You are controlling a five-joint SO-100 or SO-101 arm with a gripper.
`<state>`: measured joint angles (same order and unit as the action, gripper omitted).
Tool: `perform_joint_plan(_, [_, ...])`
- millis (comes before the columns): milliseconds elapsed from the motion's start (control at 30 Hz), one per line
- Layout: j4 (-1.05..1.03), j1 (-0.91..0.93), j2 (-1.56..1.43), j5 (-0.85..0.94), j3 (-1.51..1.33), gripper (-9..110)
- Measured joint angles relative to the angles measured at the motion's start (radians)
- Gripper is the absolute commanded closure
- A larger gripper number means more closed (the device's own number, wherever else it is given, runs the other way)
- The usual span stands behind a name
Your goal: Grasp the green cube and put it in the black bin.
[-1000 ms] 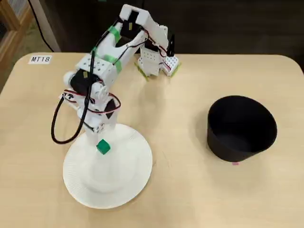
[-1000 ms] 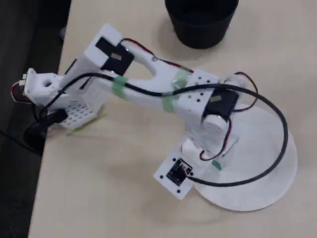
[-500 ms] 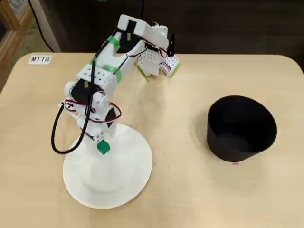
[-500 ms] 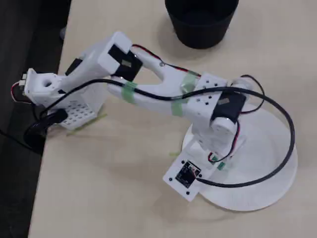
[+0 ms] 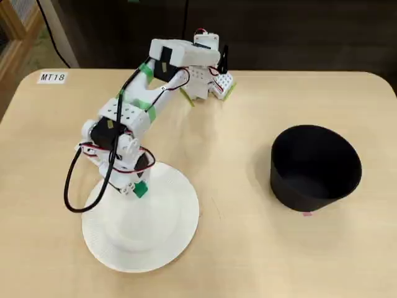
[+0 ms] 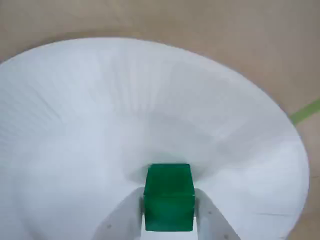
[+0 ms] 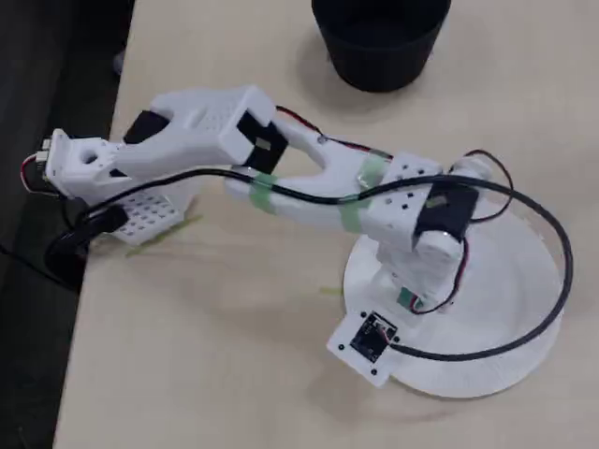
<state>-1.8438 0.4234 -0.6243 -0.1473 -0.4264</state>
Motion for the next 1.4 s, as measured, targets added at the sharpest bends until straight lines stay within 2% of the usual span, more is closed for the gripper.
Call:
perform_joint_plan(233, [-0.003,-0.005,-0.072,0.000,0.003,102])
perform_joint_plan(400, [-0.008,-0.012,-0.390,0.023,-0.058,102])
perform_joint_plan(533, [-0.018,-0.066,-0.726,0.112,-0.255,102])
perform_joint_plan(633, [-0.020,-0.176,-0.907,0.173,-0.422,102])
perform_joint_plan(767, [-0.012,-0.419,-0.965,0.210,-0.505,102])
perform_joint_plan(967, [0.060,-0.842,-0.966,0.175,-0.518,102])
perform_joint_plan(1067, [0.100,-0.983,-0.966,0.118,-0.518,102])
perform_joint_plan(1200, [0.146,-1.111,-0.950,0.066,-0.518,102])
perform_joint_plan(1400, [0.198,-1.146,-0.864,0.064,-0.518,102])
